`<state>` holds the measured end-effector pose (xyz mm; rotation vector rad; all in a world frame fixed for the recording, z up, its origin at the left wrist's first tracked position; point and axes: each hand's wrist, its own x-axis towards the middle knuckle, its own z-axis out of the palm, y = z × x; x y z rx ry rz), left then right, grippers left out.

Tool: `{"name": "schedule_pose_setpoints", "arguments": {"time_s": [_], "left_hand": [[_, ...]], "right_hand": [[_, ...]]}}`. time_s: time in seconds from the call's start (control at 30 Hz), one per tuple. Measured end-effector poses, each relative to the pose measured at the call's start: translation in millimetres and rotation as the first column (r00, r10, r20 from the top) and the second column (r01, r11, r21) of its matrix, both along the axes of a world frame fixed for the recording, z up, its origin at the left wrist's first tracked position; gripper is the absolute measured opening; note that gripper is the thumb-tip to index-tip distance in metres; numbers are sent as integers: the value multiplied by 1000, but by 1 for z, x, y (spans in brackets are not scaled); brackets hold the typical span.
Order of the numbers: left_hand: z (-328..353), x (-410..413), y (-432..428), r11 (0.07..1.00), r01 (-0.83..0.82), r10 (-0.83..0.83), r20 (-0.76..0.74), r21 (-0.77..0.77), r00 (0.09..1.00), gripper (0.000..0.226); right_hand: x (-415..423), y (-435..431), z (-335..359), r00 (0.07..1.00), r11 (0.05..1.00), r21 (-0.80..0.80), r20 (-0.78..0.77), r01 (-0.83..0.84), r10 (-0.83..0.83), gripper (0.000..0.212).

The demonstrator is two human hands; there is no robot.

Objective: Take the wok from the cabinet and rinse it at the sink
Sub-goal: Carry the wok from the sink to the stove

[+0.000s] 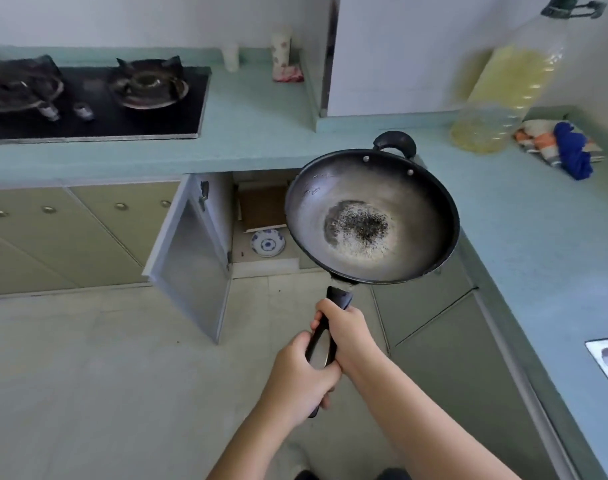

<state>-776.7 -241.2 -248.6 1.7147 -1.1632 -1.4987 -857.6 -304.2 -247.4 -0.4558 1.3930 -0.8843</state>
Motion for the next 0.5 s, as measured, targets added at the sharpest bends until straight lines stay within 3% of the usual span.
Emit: {"name": "schedule_pose_setpoints", "arguments": {"time_s": [0.5], "left_hand": [[-1,54,-53,958,-286,286,-11,-18,958,9]], "right_hand": [[75,-77,-5,939,939,-17,-30,-343,342,31]]}}
